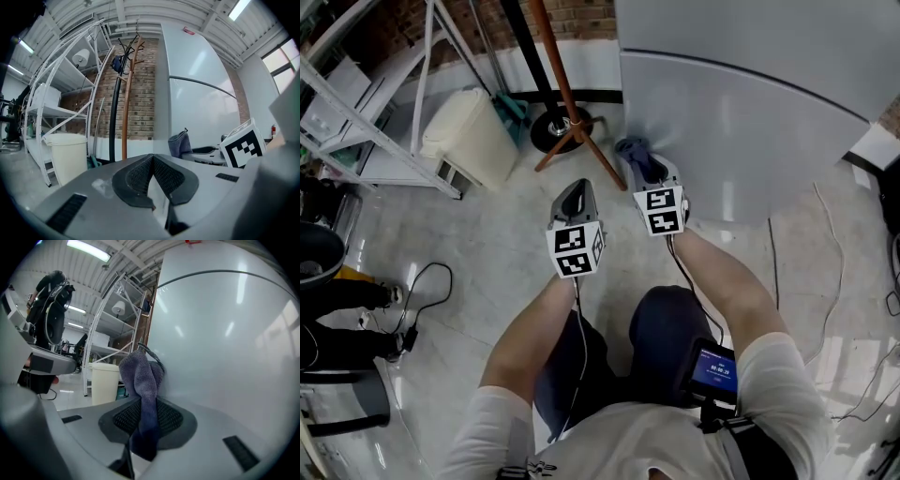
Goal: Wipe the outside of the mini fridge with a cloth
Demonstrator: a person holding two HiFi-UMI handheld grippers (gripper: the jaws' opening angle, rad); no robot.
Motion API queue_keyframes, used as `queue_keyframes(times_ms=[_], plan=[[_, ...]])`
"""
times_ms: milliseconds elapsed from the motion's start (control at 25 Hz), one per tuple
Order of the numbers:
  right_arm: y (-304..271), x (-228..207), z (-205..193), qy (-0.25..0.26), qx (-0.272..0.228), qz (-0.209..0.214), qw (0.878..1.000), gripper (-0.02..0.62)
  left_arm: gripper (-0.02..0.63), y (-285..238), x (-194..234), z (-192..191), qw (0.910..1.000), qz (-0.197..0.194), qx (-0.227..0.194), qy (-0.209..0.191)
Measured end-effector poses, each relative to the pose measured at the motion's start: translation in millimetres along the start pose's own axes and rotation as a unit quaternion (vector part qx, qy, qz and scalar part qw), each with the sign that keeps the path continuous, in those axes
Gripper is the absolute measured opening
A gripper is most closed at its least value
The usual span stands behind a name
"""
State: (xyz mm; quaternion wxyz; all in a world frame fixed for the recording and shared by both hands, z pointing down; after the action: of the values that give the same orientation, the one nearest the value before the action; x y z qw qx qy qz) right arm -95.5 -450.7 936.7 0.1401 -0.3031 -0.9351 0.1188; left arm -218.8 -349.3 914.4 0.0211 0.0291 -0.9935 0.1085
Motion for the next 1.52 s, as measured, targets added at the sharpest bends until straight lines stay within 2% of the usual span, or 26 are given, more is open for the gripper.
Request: queue_keyframes(times_ms=[240, 520, 1160, 1520], plan=[[8, -9, -8, 0.016, -0.002, -0.001, 1.0, 0.086, 0.003, -13, -20, -7, 0.9998, -0.017, 0.008, -0.001], [43, -50, -26, 0.003, 0.009, -0.03, 1.0, 0.086, 0.003, -33, -74, -8, 0.9981, -0.06, 0.009, -0.002], [129, -183, -87, -0.034, 0.041, -0.134, 0.99, 0.086, 0.004, -79, -221, -3, 0.9857, -0.165, 0.012, -0.03], [172, -255, -113, -0.054, 0.05, -0.184, 0.98, 0.086, 0.005, -94, -287, -1, 0.9776, -0.203, 0.018, -0.053]])
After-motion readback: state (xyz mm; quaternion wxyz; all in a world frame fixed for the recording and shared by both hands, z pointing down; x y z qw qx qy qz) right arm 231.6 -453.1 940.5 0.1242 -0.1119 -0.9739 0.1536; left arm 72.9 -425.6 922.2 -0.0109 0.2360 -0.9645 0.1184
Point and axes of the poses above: the fingertips, and each gripper's own axes: y backward along the fingers, x to its left, z out of its top, the point moved 3 cm from there along y, backward along the fingers, and after that the axes turned 6 degrees about x, right-handed, at the moved point
